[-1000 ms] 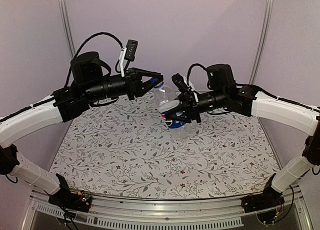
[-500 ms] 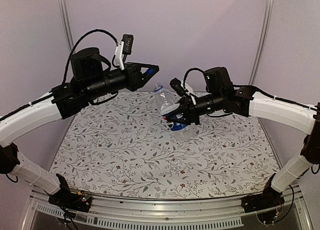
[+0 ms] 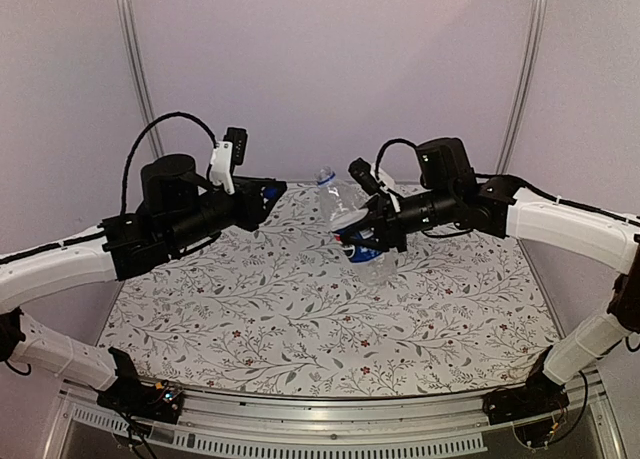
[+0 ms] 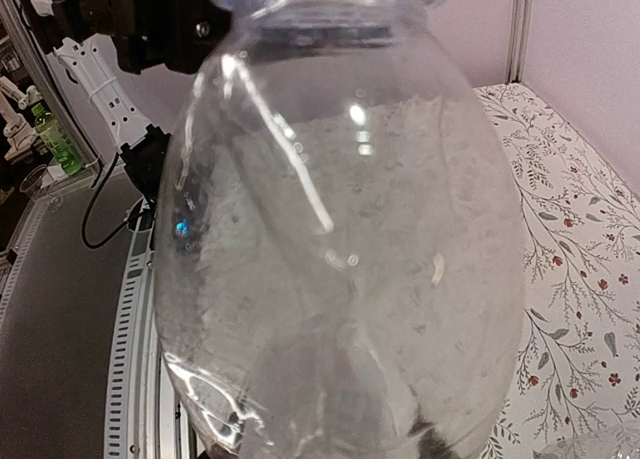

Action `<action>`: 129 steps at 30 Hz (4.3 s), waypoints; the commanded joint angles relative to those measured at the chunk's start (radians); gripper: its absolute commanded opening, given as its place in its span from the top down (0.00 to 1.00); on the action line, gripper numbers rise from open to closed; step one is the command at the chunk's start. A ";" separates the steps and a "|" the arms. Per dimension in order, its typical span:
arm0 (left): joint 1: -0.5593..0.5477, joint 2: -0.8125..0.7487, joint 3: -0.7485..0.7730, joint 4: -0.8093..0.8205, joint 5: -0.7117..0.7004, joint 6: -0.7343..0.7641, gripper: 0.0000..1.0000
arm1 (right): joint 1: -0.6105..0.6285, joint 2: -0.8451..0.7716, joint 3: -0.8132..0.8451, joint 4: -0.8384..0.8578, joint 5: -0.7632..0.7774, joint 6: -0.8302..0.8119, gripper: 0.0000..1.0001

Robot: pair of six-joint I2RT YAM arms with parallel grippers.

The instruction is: Unscrew the bottle caps

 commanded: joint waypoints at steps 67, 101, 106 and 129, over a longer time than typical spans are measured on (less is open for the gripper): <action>0.064 -0.053 -0.211 0.106 0.306 -0.111 0.18 | -0.037 -0.052 -0.062 0.042 -0.075 0.014 0.63; 0.028 0.171 0.125 0.130 0.624 -0.090 0.55 | 0.040 0.055 0.013 0.040 -0.140 0.000 0.60; 0.027 0.175 0.126 0.127 0.625 -0.086 0.59 | 0.040 0.055 0.017 0.038 -0.136 0.000 0.60; 0.027 0.135 0.067 0.121 0.564 -0.035 0.49 | 0.040 0.046 0.014 0.036 -0.129 -0.004 0.60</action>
